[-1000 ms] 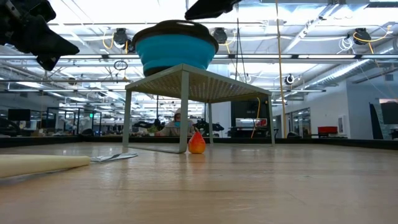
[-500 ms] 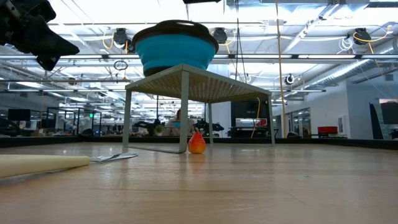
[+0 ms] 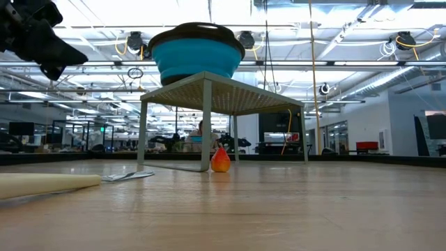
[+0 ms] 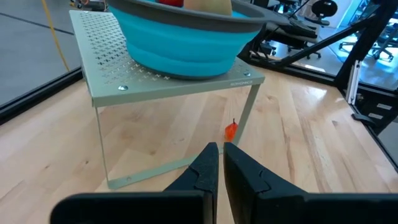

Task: Pick & Place Fruit
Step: Put the peach into the blue strainer bowl

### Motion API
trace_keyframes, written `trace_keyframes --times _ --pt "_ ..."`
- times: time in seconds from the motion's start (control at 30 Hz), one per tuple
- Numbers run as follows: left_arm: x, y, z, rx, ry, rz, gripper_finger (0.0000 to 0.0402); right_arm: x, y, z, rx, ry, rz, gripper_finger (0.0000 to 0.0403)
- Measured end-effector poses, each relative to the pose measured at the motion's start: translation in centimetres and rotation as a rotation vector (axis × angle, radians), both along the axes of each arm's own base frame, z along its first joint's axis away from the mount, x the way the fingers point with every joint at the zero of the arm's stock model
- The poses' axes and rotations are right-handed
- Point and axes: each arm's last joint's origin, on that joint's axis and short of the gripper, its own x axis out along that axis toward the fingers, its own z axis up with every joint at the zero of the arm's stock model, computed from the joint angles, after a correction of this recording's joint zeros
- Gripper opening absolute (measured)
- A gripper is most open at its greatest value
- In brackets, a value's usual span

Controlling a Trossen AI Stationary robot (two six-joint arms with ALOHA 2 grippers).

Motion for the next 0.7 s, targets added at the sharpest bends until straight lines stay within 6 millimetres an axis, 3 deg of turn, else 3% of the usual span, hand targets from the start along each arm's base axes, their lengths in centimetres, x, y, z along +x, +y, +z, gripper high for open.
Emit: trace_keyframes --times 0.4,0.7 --pt "0.0 0.0 -0.2 0.005 0.017 0.000 0.0024 -1.8 4.7 -0.1 0.156 -0.011 -0.062 0.0001" --pt "0.0 0.0 -0.2 0.005 0.017 0.000 0.0024 -3.4 6.5 -1.2 0.265 0.092 -0.165 0.0000"
